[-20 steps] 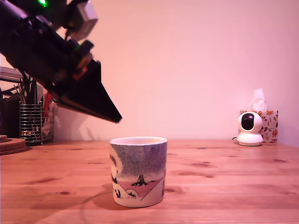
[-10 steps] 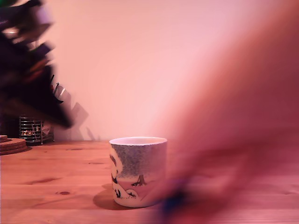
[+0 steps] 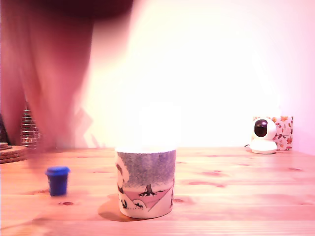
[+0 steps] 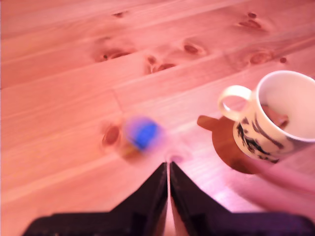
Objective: Pick up the coffee capsules on the table and drop them inside the coffee cup
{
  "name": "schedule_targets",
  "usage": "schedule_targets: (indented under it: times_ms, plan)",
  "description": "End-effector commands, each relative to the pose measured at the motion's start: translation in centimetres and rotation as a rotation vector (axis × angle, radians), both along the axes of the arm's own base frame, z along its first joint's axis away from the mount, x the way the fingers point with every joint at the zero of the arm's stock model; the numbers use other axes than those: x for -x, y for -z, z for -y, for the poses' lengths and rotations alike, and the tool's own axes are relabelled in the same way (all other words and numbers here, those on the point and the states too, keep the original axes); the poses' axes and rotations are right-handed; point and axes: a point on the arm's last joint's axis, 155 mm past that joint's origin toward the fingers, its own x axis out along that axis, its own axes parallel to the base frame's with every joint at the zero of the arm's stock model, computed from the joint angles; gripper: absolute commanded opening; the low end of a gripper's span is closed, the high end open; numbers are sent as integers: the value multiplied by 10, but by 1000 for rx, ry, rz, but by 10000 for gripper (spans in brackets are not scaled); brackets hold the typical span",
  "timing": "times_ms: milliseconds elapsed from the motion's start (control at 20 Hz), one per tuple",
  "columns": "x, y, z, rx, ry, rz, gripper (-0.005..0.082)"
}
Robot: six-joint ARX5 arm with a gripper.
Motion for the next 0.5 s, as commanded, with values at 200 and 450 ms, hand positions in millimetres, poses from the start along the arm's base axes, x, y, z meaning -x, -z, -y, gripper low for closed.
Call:
schedule_targets:
  times_ms: [200, 450]
  plan:
    - [0, 5, -6, -10, -32, 3, -23]
    - [-1, 4, -5, -6, -30, 9, -23]
